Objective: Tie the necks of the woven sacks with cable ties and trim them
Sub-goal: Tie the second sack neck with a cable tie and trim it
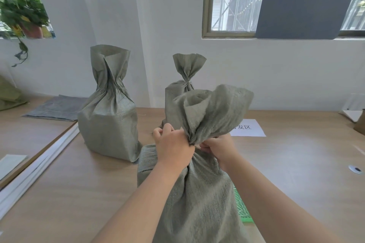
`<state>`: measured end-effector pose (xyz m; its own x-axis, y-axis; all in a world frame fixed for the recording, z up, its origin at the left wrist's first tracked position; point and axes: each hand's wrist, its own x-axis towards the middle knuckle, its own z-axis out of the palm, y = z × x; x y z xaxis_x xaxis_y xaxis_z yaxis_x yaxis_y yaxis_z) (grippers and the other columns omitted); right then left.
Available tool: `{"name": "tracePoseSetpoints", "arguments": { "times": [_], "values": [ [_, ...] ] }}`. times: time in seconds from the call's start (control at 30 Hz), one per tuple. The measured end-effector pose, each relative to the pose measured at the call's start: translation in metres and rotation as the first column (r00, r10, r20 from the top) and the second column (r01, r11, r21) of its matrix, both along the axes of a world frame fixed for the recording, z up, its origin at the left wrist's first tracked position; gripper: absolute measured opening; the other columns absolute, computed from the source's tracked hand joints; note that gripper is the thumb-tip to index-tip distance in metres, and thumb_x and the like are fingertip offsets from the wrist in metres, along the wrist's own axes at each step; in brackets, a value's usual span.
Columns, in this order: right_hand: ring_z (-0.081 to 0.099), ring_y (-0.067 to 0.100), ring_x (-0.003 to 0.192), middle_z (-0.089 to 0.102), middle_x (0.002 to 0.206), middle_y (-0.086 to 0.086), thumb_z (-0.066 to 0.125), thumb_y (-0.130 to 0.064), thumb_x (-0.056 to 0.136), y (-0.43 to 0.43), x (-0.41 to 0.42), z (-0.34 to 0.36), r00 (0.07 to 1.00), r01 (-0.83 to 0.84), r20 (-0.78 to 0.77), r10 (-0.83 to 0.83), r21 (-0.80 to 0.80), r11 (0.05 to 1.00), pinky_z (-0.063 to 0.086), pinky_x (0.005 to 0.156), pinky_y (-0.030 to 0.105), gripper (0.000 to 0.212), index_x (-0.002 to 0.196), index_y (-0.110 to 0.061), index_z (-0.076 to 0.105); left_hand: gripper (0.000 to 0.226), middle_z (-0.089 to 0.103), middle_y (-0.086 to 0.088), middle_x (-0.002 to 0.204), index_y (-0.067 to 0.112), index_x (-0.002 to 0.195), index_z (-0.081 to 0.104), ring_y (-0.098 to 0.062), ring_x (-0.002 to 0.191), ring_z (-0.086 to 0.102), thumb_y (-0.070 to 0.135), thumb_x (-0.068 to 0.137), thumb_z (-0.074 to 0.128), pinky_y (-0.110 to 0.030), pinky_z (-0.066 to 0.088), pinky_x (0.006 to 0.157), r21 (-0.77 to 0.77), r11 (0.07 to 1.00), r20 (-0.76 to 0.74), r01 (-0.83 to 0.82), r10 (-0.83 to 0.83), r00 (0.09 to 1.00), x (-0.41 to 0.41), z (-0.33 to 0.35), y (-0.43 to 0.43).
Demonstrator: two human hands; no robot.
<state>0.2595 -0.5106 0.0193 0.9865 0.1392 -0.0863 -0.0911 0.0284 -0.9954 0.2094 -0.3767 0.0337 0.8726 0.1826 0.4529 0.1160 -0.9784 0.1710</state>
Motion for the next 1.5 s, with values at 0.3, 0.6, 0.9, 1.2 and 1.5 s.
{"name": "tracePoseSetpoints", "arguments": {
  "times": [0.3, 0.6, 0.9, 1.2, 1.5],
  "values": [
    [0.048, 0.017, 0.051, 0.052, 0.052, 0.002, 0.065, 0.011, 0.081, 0.001, -0.008, 0.003, 0.999, 0.03, 0.021, -0.03, -0.009, 0.999, 0.047, 0.057, 0.029, 0.025, 0.066, -0.006, 0.053, 0.02, 0.053, 0.008, 0.06, 0.02, 0.057, 0.054, -0.023, 0.082, 0.052, 0.023, 0.075, 0.064, -0.038, 0.038, 0.077, -0.066, 0.995, 0.087, 0.072, -0.066, 0.994, 0.0, -0.001, 0.006],
    [0.031, 0.017, 0.052, 0.035, 0.047, 0.002, 0.052, 0.015, 0.064, 0.006, -0.01, 0.007, 0.985, 0.167, 0.041, -0.166, -0.016, 0.986, 0.029, 0.055, 0.034, 0.039, 0.051, -0.016, 0.032, 0.044, 0.031, 0.012, 0.056, 0.025, 0.052, 0.034, -0.024, 0.075, 0.049, 0.025, 0.064, 0.077, -0.041, 0.034, 0.08, 0.013, 1.0, 0.168, 0.016, -0.018, 0.986, -0.014, 0.008, 0.0],
    [0.053, 0.022, 0.079, 0.061, 0.083, 0.013, 0.055, 0.001, 0.089, 0.011, -0.015, 0.003, 0.996, -0.091, -0.042, 0.083, -0.229, 0.969, 0.045, 0.068, 0.033, 0.014, 0.078, -0.008, 0.056, 0.033, 0.041, 0.003, 0.056, 0.017, 0.054, 0.042, -0.024, 0.06, 0.048, 0.011, 0.067, 0.072, -0.031, 0.037, 0.053, -0.021, 0.988, 0.081, 0.153, -0.15, 0.985, -0.009, 0.006, 0.001],
    [0.064, 0.015, 0.074, 0.073, 0.079, 0.001, 0.073, -0.017, 0.085, -0.001, -0.018, 0.005, 0.976, -0.125, 0.146, 0.163, -0.239, 0.963, 0.051, 0.061, 0.027, 0.007, 0.08, -0.014, 0.07, 0.015, 0.061, -0.005, 0.084, 0.01, 0.084, 0.064, -0.025, 0.081, 0.058, 0.024, 0.085, 0.06, -0.034, 0.05, 0.06, -0.166, 0.98, 0.04, 0.113, -0.108, 0.993, -0.004, 0.008, 0.001],
    [0.066, 0.007, 0.069, 0.073, 0.074, -0.009, 0.079, -0.022, 0.077, -0.008, -0.01, -0.004, 0.943, -0.039, 0.307, 0.129, -0.281, 0.959, 0.052, 0.068, 0.031, 0.01, 0.082, -0.015, 0.075, 0.023, 0.064, -0.007, 0.106, 0.018, 0.099, 0.066, -0.03, 0.104, 0.057, 0.029, 0.093, 0.046, -0.038, 0.043, 0.081, 0.064, 0.994, -0.241, 0.093, -0.075, 0.968, 0.013, 0.024, 0.003]
  ]
}}
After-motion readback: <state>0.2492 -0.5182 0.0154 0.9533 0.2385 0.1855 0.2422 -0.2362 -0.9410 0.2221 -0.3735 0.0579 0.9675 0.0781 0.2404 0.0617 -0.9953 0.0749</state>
